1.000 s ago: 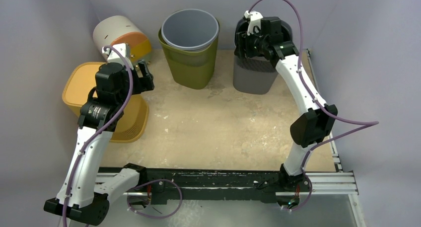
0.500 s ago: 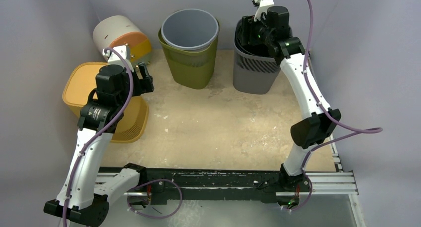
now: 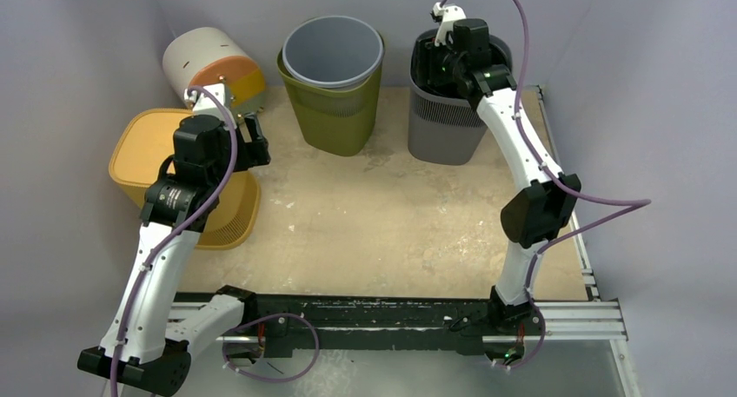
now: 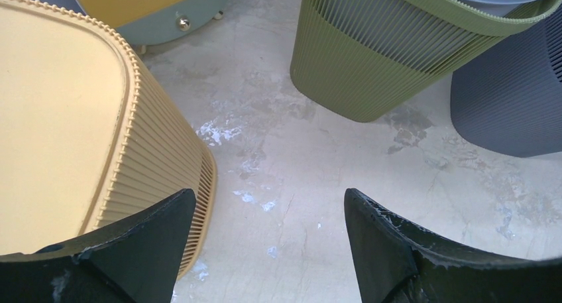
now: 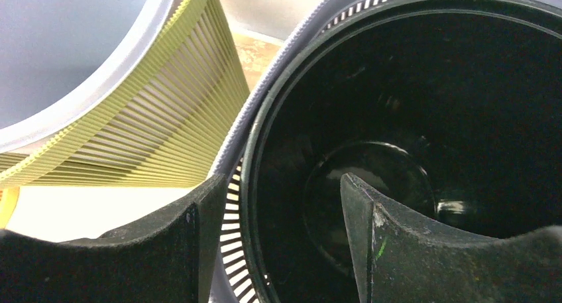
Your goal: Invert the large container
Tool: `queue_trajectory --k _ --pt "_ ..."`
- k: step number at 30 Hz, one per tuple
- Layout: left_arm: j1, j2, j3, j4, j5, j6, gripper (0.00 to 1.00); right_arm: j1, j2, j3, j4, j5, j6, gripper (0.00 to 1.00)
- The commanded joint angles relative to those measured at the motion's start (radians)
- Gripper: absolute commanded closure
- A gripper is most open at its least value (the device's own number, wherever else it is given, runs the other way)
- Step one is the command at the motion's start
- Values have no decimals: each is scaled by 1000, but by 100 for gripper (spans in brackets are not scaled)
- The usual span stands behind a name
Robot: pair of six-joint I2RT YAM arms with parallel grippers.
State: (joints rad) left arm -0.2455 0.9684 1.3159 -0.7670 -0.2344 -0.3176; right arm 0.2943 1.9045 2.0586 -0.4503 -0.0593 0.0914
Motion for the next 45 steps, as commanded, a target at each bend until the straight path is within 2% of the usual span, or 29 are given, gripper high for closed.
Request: queue_trajectory --k 1,17,22,26,30,40,45 --pt "-6 -12 -4 28 -14 20 20 -3 -29 -1 52 53 5 34" --pt "-6 -20 -20 30 -10 15 20 -3 9 -75 16 90 -38 38" --pt "-6 -17 -18 32 -5 12 20 -3 7 -67 9 111 -57 61" --pt "-6 -19 -18 34 -4 9 20 -3 1 -54 6 159 -59 87" --pt "-6 -22 -12 29 -4 9 20 -3 -5 -9 -4 201 -61 100" --pt "-6 -28 -3 19 -8 8 20 -3 -19 418 -140 288 -123 100" --pt "-6 -29 -13 20 -8 8 20 -3 -131 361 -110 278 -124 100"
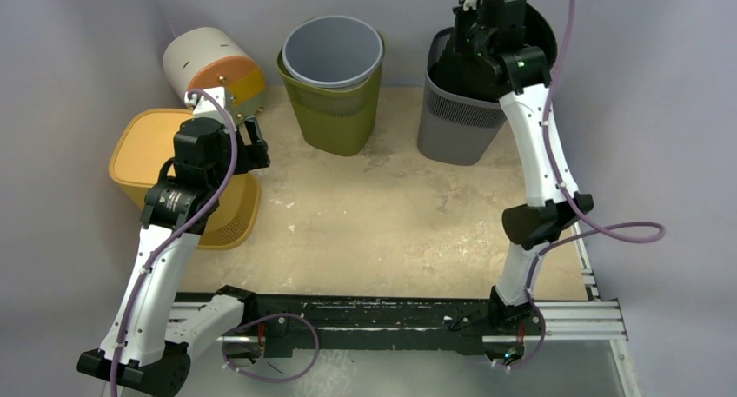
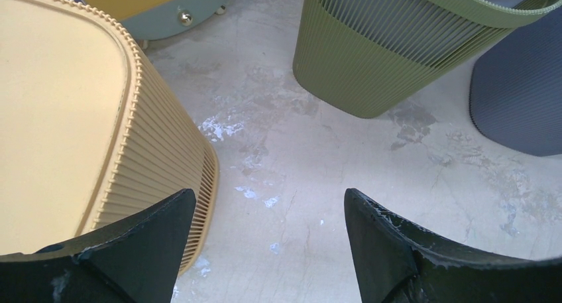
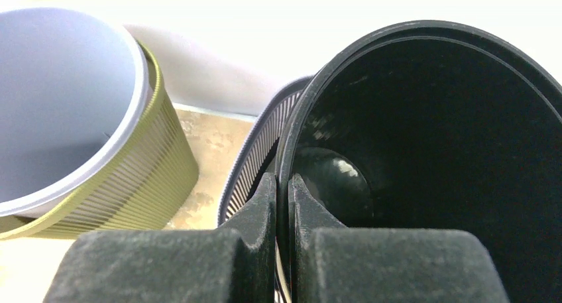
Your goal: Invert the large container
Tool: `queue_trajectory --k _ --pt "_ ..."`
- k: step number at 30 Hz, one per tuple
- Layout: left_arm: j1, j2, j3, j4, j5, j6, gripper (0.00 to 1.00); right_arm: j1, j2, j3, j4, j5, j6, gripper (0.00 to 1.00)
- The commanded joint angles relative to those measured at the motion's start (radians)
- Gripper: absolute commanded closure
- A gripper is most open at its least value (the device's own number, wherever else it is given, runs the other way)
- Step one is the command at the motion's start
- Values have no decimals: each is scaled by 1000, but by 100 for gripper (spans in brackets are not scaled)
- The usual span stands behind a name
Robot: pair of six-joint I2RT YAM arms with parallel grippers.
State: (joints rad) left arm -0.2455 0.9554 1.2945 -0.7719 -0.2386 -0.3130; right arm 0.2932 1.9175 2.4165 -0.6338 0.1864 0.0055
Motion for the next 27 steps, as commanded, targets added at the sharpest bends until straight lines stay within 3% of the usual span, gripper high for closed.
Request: queue_trajectory --k 1,6,12,17,24,27 --pt "-6 -15 11 25 -4 4 20 -2 -173 -25 91 23 -35 100" --pt "-6 -1 62 10 -19 10 20 -1 -301 -74 152 -74 -13 100" --pt "-6 28 156 -20 -22 4 20 0 -383 35 91 -157 -12 100" --pt "-6 42 209 -32 -25 -13 20 0 -497 -35 117 -215 -14 100" --pt "-6 30 239 -49 -46 -44 20 0 -662 -155 215 -539 101 100" --pt "-6 24 266 -60 -60 -54 20 -1 -743 -308 324 -714 216 100"
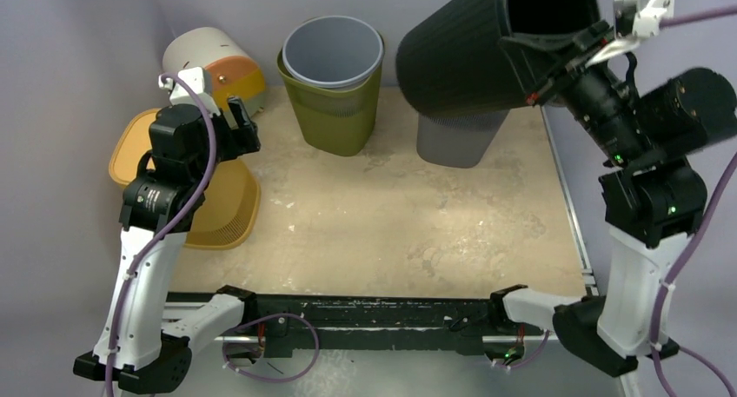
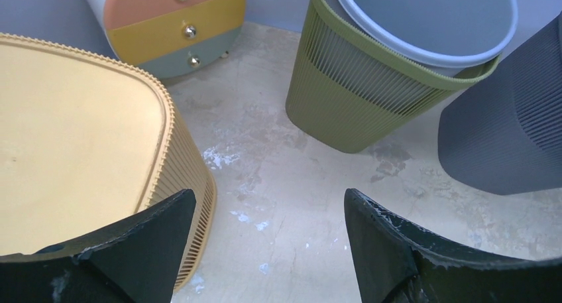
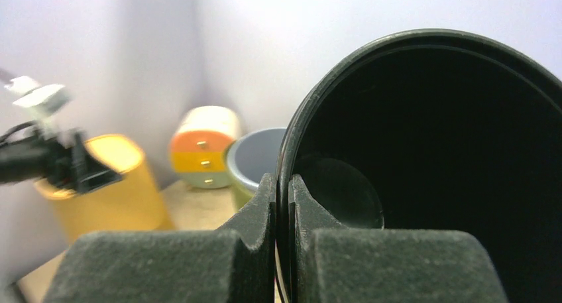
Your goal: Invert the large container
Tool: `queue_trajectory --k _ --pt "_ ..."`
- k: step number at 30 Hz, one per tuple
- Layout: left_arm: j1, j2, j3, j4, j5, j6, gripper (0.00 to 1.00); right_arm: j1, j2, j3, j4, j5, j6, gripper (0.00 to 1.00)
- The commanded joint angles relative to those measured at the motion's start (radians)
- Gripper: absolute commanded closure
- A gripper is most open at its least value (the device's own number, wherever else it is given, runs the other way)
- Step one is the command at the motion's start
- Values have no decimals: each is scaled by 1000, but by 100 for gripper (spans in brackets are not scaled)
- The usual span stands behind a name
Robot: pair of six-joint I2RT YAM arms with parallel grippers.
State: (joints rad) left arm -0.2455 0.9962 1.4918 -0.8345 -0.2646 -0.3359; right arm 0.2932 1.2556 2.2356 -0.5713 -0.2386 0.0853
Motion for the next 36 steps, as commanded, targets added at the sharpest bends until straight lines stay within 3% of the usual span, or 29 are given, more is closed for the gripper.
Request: queue_trajectory --k 1,10,18,23,29,36 --pt "-5 -18 79 -2 -38 -35 20 0 -109 -219 313 -342 179 100" --pt "-6 -48 122 -37 -42 -63 20 0 -312 -702 650 -556 431 100" --pt "-6 -80 99 -55 39 -116 21 4 -475 -1028 790 -548 557 100" --pt "-5 -81 83 -51 56 -135 22 37 -455 -1118 801 -512 548 100" --pt "-6 -61 69 -52 39 -119 23 279 -304 -1055 792 -306 461 100" --pt "-5 -53 98 -69 24 -103 23 539 -140 -1150 1075 -125 542 100"
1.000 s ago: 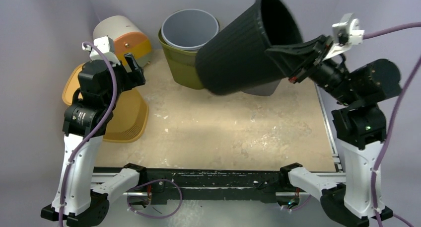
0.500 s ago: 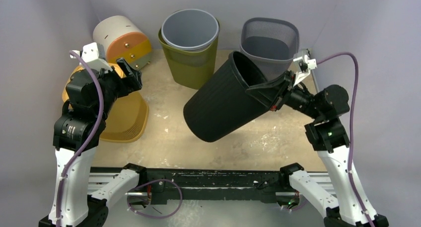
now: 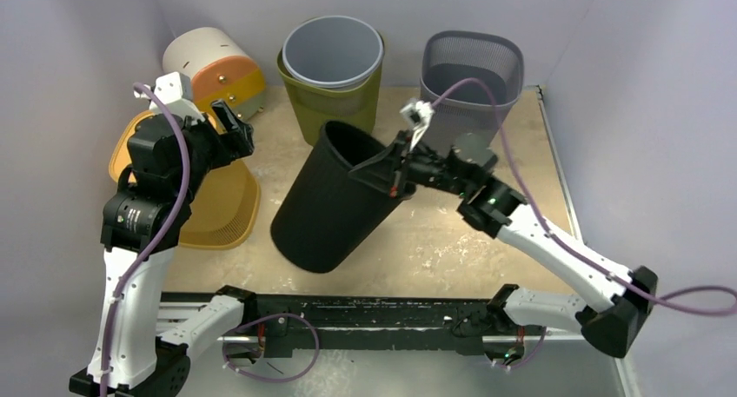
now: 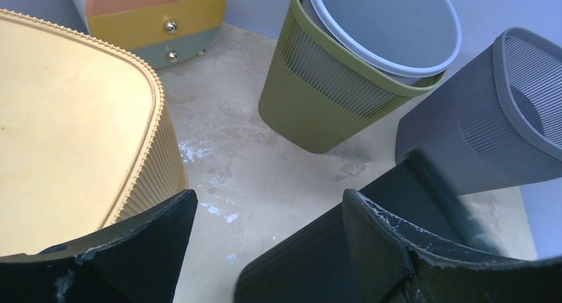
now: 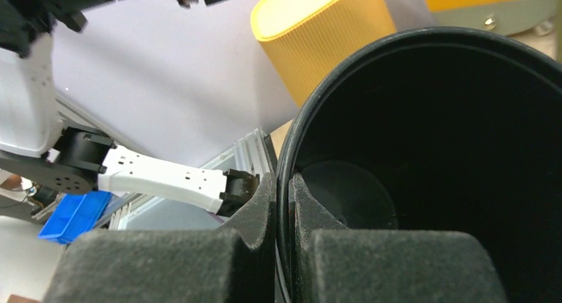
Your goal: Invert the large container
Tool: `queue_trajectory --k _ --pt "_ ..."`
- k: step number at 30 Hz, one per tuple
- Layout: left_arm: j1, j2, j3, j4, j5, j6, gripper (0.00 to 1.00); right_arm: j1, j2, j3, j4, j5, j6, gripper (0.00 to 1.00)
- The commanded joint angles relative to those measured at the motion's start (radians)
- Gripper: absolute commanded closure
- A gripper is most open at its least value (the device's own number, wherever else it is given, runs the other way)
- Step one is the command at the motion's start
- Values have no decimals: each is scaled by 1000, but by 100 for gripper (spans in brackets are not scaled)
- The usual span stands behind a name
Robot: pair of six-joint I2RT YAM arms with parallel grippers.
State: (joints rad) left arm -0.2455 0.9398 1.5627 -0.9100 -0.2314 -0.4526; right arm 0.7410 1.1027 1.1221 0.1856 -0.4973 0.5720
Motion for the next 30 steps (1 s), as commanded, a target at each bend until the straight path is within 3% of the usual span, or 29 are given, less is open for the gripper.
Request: queue_trajectory --k 1,8,12,23,27,30 --pt "-6 7 34 -1 -11 18 23 109 26 -74 395 149 88 100" --pt "-6 -5 32 -20 -17 24 23 196 29 -395 970 395 313 100" --pt "-5 -12 36 -29 -18 20 23 196 22 -579 1198 528 387 100" --pt "-6 -28 32 -43 -26 21 23 170 -42 -920 1237 737 545 100" --pt "-6 -35 16 -38 -23 21 23 136 -32 -1031 1282 746 593 100" --pt "-6 -39 5 -38 -31 26 23 134 -33 -1024 1256 720 571 100"
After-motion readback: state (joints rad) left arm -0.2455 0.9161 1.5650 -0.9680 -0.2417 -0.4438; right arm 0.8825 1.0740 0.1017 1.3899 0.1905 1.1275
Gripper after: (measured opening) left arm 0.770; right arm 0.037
